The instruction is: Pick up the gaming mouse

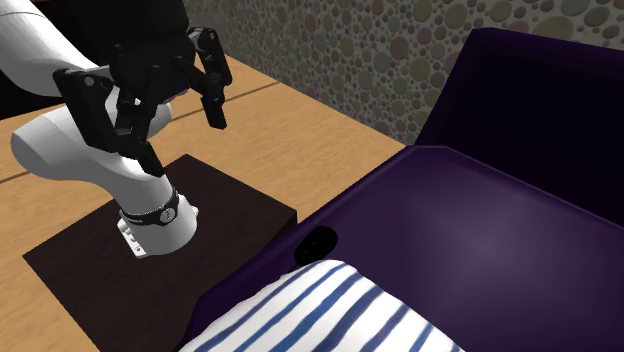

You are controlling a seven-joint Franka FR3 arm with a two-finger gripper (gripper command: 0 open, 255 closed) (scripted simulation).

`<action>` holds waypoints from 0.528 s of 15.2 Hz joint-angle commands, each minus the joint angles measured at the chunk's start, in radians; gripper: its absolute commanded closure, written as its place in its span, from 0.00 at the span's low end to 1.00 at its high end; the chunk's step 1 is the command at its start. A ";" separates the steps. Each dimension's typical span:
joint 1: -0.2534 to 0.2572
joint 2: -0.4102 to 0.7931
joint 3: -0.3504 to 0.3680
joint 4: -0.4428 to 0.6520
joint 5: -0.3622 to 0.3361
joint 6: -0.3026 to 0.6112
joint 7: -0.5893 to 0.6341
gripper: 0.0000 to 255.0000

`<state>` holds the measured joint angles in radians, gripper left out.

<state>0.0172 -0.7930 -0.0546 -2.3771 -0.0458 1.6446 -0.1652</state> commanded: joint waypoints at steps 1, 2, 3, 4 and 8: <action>0.000 0.000 0.000 0.000 0.000 0.000 0.000 0.00; 0.014 0.019 -0.003 -0.016 -0.001 0.028 -0.028 0.00; 0.029 0.039 -0.006 -0.030 -0.003 0.055 -0.056 0.00; 0.043 0.060 -0.009 -0.044 -0.004 0.083 -0.083 0.00; 0.101 0.149 -0.017 -0.093 -0.007 0.192 -0.193 0.00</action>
<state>0.1042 -0.6631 -0.0683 -2.4610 -0.0504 1.8144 -0.3264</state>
